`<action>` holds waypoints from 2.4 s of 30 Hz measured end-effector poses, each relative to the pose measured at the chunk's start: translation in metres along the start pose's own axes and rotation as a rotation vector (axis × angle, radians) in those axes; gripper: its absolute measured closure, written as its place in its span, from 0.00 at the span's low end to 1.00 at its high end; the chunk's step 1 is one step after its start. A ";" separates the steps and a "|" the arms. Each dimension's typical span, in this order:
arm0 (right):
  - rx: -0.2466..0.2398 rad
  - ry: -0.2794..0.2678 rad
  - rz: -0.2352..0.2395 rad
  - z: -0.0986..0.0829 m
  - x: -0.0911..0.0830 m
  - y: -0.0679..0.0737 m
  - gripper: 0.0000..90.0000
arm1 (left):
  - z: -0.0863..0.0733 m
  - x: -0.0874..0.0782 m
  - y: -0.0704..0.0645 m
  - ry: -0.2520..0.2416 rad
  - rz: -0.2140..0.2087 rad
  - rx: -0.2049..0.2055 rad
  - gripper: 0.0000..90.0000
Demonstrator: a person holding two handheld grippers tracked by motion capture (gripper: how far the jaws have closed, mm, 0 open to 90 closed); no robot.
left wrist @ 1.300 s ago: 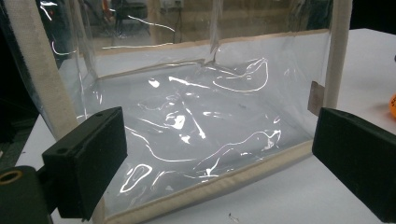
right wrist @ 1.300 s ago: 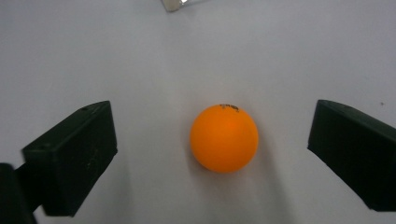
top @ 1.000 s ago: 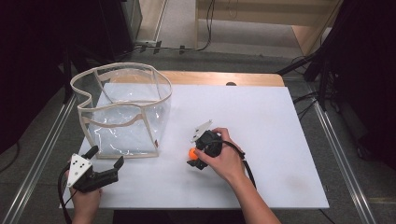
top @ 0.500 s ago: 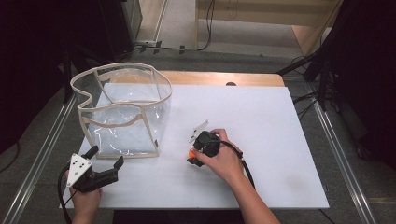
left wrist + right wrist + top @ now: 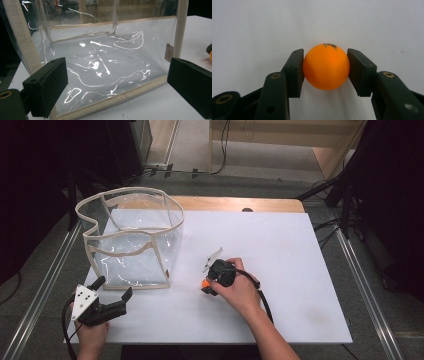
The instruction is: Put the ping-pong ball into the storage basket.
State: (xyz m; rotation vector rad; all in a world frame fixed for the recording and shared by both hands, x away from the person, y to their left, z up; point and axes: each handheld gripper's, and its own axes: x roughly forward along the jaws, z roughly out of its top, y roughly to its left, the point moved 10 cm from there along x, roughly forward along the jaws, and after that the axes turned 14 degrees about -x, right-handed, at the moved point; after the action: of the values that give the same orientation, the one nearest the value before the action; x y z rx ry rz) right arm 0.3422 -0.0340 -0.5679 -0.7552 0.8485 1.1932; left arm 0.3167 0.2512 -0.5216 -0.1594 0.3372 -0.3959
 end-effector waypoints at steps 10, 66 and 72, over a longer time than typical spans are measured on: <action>-0.015 -0.022 0.036 0.006 -0.010 0.001 0.53 | 0.000 0.000 0.000 0.000 -0.002 0.000 0.04; -0.054 -0.057 0.044 0.041 -0.054 -0.021 0.54 | 0.000 0.000 0.000 -0.001 -0.003 0.003 0.04; -0.064 -0.058 0.048 0.046 -0.059 -0.023 0.54 | 0.000 0.000 -0.001 -0.002 -0.005 0.003 0.04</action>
State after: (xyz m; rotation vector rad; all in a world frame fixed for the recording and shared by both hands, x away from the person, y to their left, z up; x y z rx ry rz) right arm 0.3633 -0.0270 -0.4932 -0.7518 0.7869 1.2839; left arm 0.3169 0.2505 -0.5215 -0.1575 0.3345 -0.4007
